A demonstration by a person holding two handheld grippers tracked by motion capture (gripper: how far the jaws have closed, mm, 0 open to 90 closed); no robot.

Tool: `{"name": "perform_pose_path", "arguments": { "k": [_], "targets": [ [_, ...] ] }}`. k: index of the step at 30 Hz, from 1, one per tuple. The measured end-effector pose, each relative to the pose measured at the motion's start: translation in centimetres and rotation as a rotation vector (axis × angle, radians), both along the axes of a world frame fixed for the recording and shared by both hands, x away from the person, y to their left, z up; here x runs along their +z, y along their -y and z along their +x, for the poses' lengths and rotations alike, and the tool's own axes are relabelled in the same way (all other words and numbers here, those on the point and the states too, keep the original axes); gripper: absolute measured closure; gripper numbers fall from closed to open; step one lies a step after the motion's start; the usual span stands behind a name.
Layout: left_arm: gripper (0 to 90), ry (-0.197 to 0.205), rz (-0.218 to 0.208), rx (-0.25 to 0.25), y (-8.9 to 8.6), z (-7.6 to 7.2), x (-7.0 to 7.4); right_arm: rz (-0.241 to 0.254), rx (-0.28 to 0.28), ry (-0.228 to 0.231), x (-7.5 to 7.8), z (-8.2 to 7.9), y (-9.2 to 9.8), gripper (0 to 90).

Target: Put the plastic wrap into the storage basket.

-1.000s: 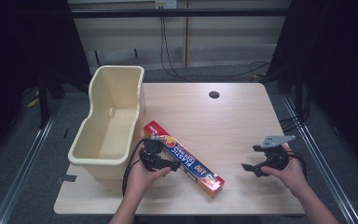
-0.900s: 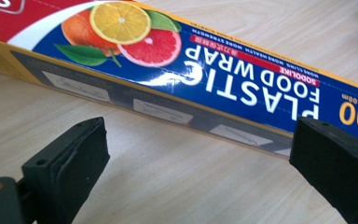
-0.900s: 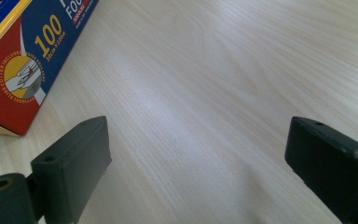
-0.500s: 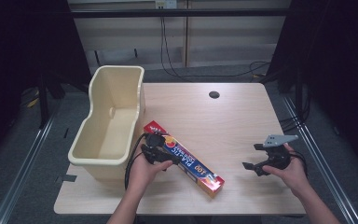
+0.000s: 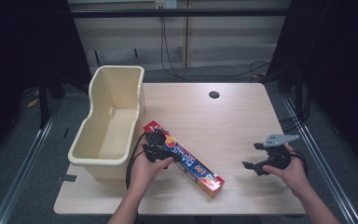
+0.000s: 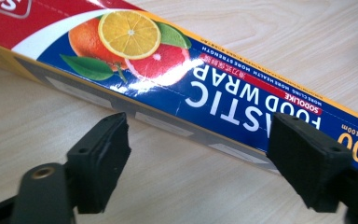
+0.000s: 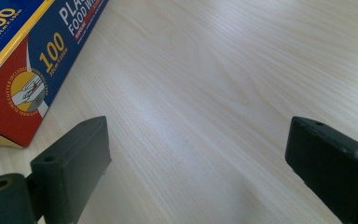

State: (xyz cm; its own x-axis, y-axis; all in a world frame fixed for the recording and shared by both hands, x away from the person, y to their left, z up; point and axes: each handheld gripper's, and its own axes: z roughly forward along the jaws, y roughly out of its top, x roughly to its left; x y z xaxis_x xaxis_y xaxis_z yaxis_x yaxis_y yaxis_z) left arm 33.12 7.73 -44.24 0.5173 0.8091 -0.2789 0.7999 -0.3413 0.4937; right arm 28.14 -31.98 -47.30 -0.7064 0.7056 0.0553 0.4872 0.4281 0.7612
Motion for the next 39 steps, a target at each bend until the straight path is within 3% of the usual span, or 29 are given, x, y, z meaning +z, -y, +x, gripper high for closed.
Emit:
{"name": "perform_pose_path", "arguments": {
  "k": [3,6,9,13,16,17,20,21,22,26,34,39],
  "targets": [
    [25.1,0.004,0.021,-0.008,0.0,0.1,-0.1,0.001,-0.005,0.004,0.0,0.0,0.0,6.3],
    [36.1,-0.009,0.007,-0.011,0.0,0.1,-0.1,0.003,-0.001,0.004,0.1,-0.1,0.0,6.2],
    [49.7,-0.004,0.031,0.005,-0.1,0.1,0.3,-0.001,-0.004,0.006,0.0,-0.1,0.0,6.3],
    [59.5,-0.037,0.032,0.016,-0.5,0.1,0.2,0.003,-0.001,0.009,0.1,-0.1,0.0,6.3],
    [64.1,-0.03,0.045,0.022,-0.7,0.3,0.3,0.004,-0.001,0.013,0.2,-0.1,0.0,6.3],
    [70.1,-0.04,0.048,0.021,-0.9,0.4,0.3,0.002,-0.007,0.016,0.2,-0.1,0.0,6.2],
    [73.8,-0.036,0.053,0.032,-0.9,0.4,0.3,0.003,-0.001,0.014,0.2,-0.1,0.0,6.2],
    [75.6,-0.03,0.079,0.044,-0.9,0.5,0.2,0.003,0.0,0.014,0.2,-0.1,0.0,6.3],
    [76.9,-0.03,0.079,0.044,-0.9,0.5,0.2,0.003,-0.001,0.012,0.2,-0.1,0.0,6.2],
    [79.2,-0.06,0.1,0.048,-0.5,1.0,-0.9,0.0,-0.002,0.013,0.1,-0.1,-0.1,6.3],
    [79.1,-0.05,0.08,0.066,0.5,1.9,-0.9,-0.002,-0.002,0.018,0.1,-0.1,-0.1,6.3],
    [78.7,-0.048,0.078,0.081,1.2,3.5,-0.7,0.0,-0.002,0.017,0.2,-0.1,0.0,6.3]
  ]
}}
